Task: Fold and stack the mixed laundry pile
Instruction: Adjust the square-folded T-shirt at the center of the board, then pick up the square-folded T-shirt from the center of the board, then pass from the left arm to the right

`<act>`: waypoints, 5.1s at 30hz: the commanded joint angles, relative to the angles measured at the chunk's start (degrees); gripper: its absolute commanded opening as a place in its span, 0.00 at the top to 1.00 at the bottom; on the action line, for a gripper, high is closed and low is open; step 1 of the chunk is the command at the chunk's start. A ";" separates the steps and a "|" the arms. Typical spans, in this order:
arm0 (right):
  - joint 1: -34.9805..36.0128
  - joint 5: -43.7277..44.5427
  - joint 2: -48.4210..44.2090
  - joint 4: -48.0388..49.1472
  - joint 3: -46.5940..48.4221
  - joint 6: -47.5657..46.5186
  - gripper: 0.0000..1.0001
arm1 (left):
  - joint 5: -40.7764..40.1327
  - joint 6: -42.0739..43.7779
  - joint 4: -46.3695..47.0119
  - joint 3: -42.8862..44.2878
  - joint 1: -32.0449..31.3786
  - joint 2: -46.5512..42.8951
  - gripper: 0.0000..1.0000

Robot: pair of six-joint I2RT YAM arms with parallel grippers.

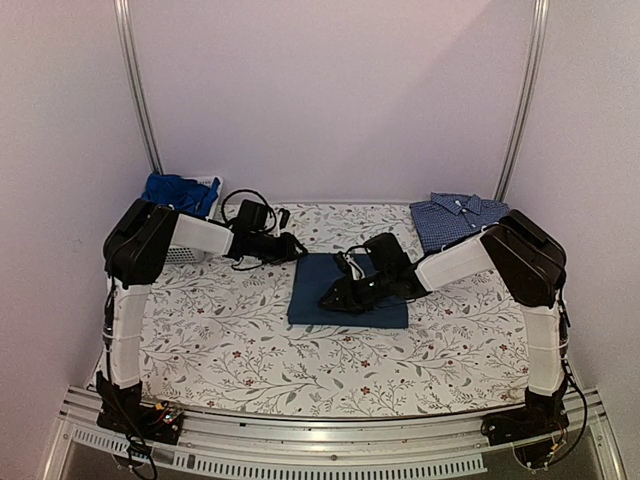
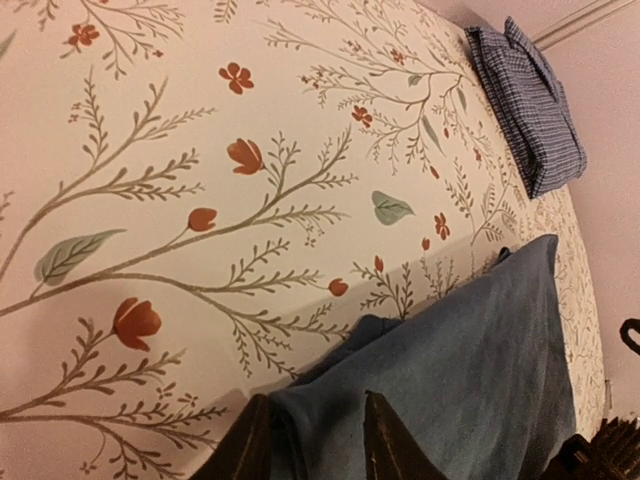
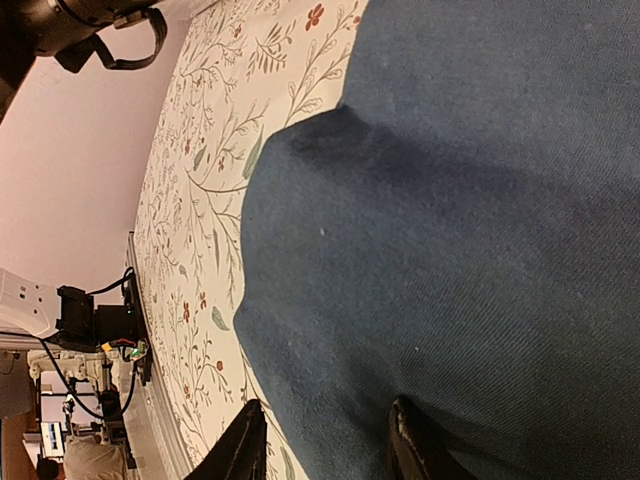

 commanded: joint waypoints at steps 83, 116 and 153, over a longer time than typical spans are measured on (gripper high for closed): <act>-27.60 -4.78 -40.75 -1.84 -42.56 0.27 0.32 | -23.61 41.72 -0.20 -4.57 -38.91 -7.01 0.52; -22.42 -7.41 -27.64 18.68 -45.64 18.51 0.23 | -19.87 41.61 3.89 -0.85 -38.28 -3.44 1.00; -19.06 -8.03 0.22 39.29 -33.36 39.46 0.50 | -18.68 43.09 4.79 -7.08 -41.89 -9.70 1.00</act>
